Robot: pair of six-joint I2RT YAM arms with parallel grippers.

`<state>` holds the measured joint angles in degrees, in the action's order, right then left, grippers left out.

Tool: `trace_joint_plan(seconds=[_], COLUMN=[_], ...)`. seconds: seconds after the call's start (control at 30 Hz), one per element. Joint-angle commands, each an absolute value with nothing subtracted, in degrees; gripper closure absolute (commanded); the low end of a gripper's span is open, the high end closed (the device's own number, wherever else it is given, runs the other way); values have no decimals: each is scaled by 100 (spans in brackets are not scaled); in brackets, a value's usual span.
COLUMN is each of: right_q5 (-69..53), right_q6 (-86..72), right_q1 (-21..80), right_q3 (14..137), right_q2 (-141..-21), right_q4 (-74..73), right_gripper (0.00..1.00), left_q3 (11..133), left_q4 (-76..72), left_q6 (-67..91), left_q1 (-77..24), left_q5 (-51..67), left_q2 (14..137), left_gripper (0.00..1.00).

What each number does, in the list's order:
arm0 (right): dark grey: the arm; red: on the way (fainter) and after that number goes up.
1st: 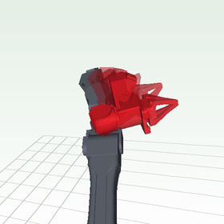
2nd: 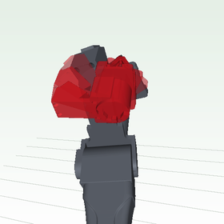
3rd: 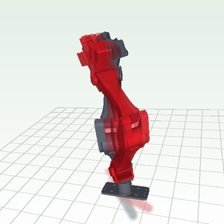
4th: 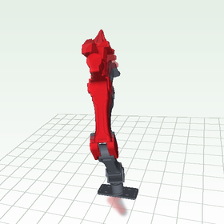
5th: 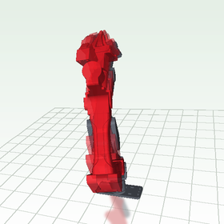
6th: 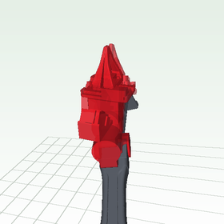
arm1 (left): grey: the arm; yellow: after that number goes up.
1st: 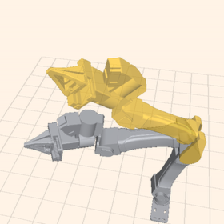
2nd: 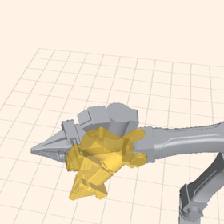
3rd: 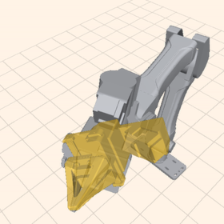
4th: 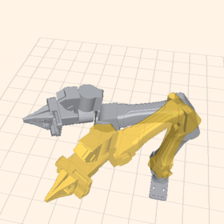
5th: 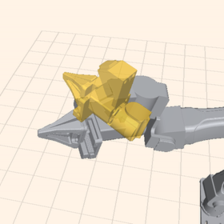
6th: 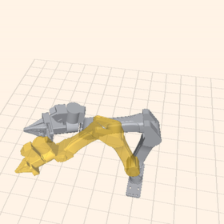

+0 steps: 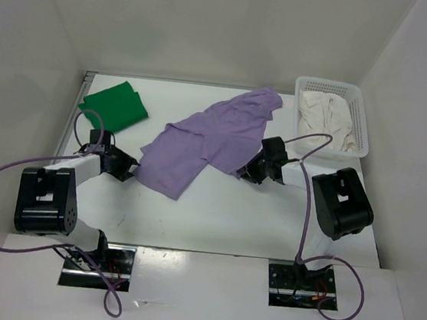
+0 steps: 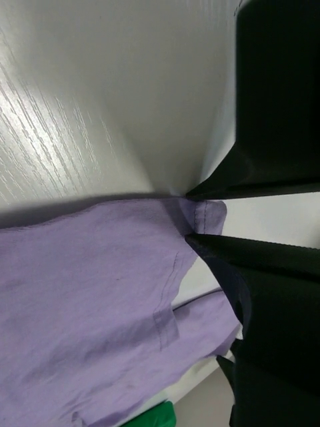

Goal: Fold and stack the t-shirts
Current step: Flatten out the tshirt

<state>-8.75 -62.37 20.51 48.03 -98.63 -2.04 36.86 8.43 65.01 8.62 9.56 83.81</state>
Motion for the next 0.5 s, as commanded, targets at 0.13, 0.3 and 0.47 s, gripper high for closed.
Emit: trace_joint_plan(seconds=[0.13,0.3,0.47], right_q5=[-738,-686,-475], right_q6=[-6118,-6012,-5723], right_q1=[2109,2109,2109], right_q3=[5080,5194,5738], right_q2=[-9844,-9783,-9151], right_q4=[-176,-334,-869], right_gripper=[85,100,100], left_q3=[3885,4077,4840], left_q4=[782,1097,1476], left_q6=[6539,6382,5969], left_q1=[536,536,536], left_q5=[563,448,587], left_q2=[8754,8343,7578], left_gripper=[68,89,100])
